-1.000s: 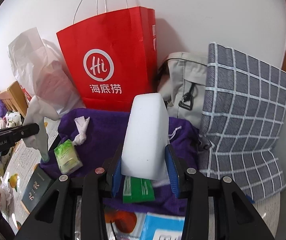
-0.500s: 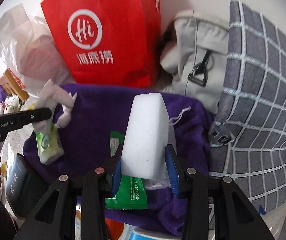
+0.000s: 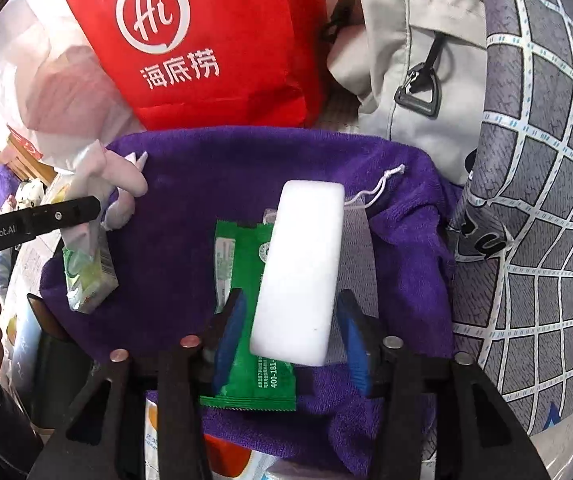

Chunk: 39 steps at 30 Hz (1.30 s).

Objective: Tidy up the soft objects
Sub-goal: 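Open the right tool onto the purple towel while the left tool releases the glove there, then move the left tool from the towel down to the black watch strap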

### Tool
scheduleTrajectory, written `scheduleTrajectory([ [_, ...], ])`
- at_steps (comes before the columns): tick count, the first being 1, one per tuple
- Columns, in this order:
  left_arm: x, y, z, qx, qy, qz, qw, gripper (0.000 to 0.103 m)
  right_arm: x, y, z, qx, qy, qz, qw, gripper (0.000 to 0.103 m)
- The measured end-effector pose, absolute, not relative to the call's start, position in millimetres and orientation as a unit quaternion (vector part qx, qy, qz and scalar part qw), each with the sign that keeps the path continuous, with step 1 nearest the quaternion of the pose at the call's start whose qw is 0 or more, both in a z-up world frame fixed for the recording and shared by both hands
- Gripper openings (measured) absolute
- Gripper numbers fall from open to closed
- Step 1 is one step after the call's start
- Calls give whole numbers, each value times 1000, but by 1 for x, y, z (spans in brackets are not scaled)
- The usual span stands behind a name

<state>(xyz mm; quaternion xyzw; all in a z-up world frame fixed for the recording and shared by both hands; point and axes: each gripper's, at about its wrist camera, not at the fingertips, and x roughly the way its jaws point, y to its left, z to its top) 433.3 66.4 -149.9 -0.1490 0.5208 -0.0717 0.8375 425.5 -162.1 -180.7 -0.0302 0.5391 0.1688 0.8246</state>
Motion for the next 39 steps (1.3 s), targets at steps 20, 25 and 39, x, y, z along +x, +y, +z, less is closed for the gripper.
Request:
scheduleTrajectory([
  [20, 370, 64, -102, -133, 498, -55, 855, 49, 349, -168, -114, -43, 455, 152, 876, 74],
  [25, 333, 67, -97, -146, 493, -58, 856, 49, 307, -169, -130, -49, 484, 173, 857, 36],
  [39, 260, 76, -109, -139, 496, -73, 854, 49, 258, -125, -178, -147, 539, 164, 813, 28],
])
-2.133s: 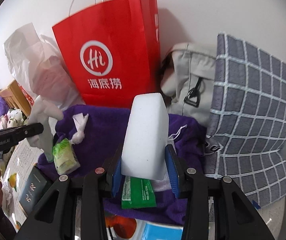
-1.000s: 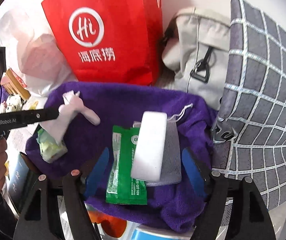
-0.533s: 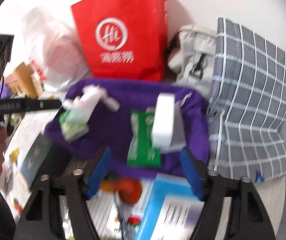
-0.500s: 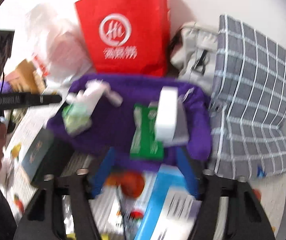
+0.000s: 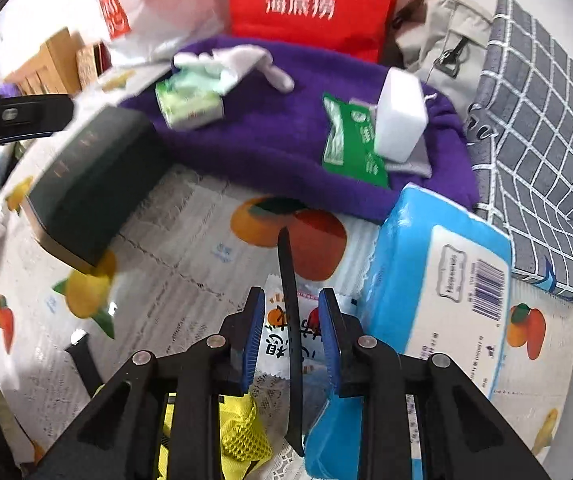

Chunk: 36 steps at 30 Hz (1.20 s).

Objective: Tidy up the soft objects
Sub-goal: 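Move the left tool from the towel down to the black watch strap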

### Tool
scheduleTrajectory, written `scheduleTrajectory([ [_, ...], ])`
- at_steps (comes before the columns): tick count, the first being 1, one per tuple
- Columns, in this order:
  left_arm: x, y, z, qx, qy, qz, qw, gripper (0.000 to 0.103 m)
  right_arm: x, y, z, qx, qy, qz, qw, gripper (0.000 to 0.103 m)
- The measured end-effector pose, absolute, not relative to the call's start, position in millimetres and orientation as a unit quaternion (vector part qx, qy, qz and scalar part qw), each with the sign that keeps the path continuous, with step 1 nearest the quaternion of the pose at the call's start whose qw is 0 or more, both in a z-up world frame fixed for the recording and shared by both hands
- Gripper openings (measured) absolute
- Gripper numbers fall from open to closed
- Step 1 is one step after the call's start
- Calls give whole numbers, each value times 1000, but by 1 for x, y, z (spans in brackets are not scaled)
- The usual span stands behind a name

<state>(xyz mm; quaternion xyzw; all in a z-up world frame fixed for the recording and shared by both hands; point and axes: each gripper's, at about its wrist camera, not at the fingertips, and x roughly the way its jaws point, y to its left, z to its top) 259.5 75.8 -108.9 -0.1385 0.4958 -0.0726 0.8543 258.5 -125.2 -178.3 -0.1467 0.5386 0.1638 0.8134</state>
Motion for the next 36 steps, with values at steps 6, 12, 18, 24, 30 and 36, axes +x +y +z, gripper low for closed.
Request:
scheduleTrajectory([
  [6, 254, 88, -114, -153, 495, -71, 852, 49, 267, -106, -194, -200, 547, 145, 800, 13],
  [12, 242, 96, -114, -162, 497, -63, 850, 49, 265, -122, -178, -147, 531, 158, 820, 3],
  [18, 216, 92, -111, -163, 500, -57, 848, 49, 242, -148, -142, -68, 508, 162, 843, 3],
  [24, 181, 81, -117, -153, 513, -50, 843, 49, 201, -167, -116, -32, 484, 165, 859, 3],
  [30, 153, 64, -135, -144, 533, -51, 832, 49, 155, -191, -111, -21, 473, 163, 866, 3],
  [36, 136, 47, -154, -134, 551, -52, 822, 49, 130, -218, -135, -20, 487, 133, 863, 3],
])
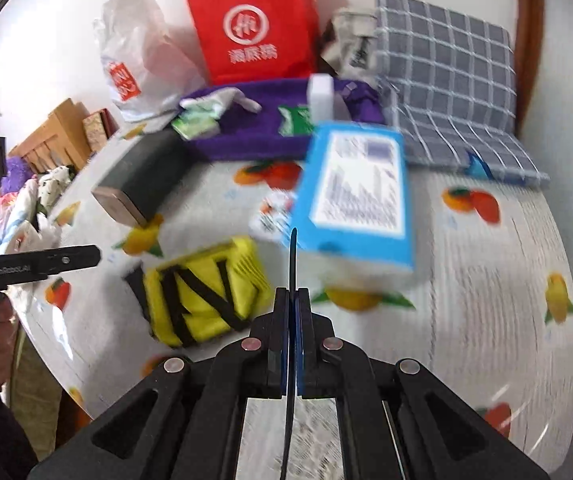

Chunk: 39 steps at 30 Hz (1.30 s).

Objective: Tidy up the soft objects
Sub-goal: 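Move the left tool from the towel down to the black watch strap, then grasp the black watch strap with the left tool and lift it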

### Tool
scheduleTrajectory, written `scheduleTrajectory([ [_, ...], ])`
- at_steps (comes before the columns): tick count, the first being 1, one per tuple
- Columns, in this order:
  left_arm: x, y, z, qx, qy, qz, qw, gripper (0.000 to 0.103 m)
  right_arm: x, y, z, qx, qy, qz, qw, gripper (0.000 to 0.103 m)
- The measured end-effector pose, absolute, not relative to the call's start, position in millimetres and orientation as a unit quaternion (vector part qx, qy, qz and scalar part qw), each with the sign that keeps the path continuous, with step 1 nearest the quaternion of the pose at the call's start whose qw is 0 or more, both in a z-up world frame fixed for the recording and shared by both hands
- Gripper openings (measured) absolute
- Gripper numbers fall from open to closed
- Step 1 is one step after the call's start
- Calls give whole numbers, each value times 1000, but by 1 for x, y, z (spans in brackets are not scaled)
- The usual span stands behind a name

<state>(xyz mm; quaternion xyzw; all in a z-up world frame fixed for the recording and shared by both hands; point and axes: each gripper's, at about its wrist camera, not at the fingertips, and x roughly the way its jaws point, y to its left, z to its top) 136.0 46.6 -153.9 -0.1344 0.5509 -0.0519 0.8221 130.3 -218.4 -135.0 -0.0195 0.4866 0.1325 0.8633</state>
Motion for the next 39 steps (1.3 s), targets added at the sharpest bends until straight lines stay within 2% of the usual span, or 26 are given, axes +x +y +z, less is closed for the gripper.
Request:
scheduleTrajectory([
  [11, 137, 18, -186, -129, 585, -57, 799, 48, 119, -243, -167, 1, 502, 123, 856, 3],
  [17, 155, 7, -188, -137, 562, -41, 815, 48, 120, -250, -170, 13, 501, 127, 856, 3],
  [26, 151, -14, -189, -35, 567, 5, 823, 49, 121, -248, -175, 19, 502, 138, 854, 3],
  [32, 152, -23, -190, -16, 555, 1, 832, 53, 122, -247, -185, 17, 511, 139, 848, 3],
  [34, 149, -23, -189, -5, 551, -5, 834, 44, 123, -248, -188, 22, 514, 141, 846, 3],
  [35, 147, -20, -188, -4, 551, -5, 834, 35, 122, -249, -189, 23, 515, 142, 845, 3],
  [36, 145, -15, -187, -7, 553, -7, 833, 32, 122, -249, -189, 24, 515, 143, 845, 3],
  [39, 140, -5, -186, -13, 556, -7, 831, 32, 121, -250, -188, 24, 515, 143, 845, 3],
])
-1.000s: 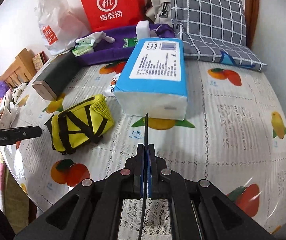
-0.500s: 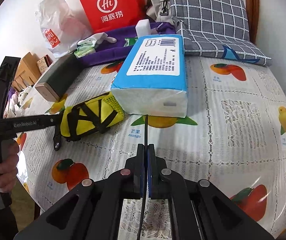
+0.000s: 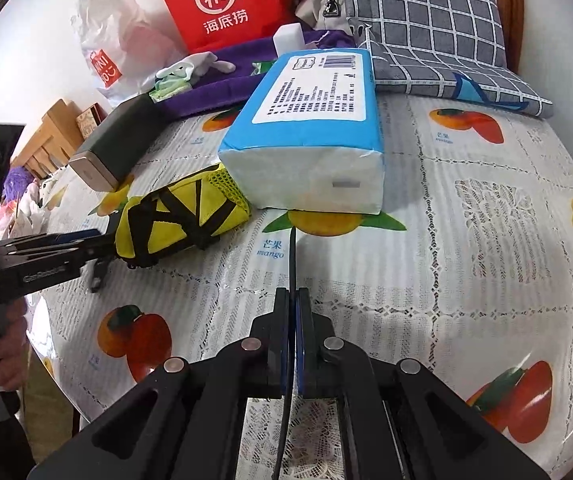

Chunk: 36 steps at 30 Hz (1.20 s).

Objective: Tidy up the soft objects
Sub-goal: 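Grasp the black watch strap with the left tool and lift it, then carry the watch strap in the left tool to the purple towel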

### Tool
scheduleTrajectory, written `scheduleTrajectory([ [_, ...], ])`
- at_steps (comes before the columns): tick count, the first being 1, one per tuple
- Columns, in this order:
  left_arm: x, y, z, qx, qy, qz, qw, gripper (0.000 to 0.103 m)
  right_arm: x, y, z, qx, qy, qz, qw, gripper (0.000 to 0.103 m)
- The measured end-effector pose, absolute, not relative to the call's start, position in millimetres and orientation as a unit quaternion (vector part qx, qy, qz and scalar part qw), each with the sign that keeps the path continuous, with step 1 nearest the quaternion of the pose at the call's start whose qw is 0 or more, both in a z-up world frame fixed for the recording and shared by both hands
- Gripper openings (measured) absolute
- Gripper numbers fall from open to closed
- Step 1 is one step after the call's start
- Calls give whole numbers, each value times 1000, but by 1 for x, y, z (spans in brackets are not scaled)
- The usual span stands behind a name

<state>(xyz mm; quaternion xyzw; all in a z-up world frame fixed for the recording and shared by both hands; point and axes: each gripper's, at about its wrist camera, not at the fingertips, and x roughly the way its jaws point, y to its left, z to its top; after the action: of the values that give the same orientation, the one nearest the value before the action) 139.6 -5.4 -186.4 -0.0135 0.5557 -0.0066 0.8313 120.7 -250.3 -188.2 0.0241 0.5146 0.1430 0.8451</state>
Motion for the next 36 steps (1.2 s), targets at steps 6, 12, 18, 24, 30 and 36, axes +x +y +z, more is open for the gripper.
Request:
scheduleTrajectory([
  [6, 139, -13, -189, 2, 538, -9, 843, 31, 118, -252, -190, 24, 517, 143, 843, 4],
  [12, 137, -4, -188, -29, 528, -20, 848, 20, 114, -248, -191, 11, 513, 147, 846, 4],
  [18, 135, 6, -186, -63, 532, -27, 844, 20, 109, -250, -186, 24, 507, 144, 850, 3],
  [24, 131, 16, -172, -77, 519, -31, 851, 19, 104, -252, -164, 33, 490, 140, 860, 3],
  [30, 128, 20, -151, -88, 501, -46, 860, 19, 105, -246, -143, 29, 475, 143, 868, 3],
  [36, 127, 23, -129, -89, 482, -55, 870, 19, 109, -237, -123, 24, 462, 150, 874, 3],
])
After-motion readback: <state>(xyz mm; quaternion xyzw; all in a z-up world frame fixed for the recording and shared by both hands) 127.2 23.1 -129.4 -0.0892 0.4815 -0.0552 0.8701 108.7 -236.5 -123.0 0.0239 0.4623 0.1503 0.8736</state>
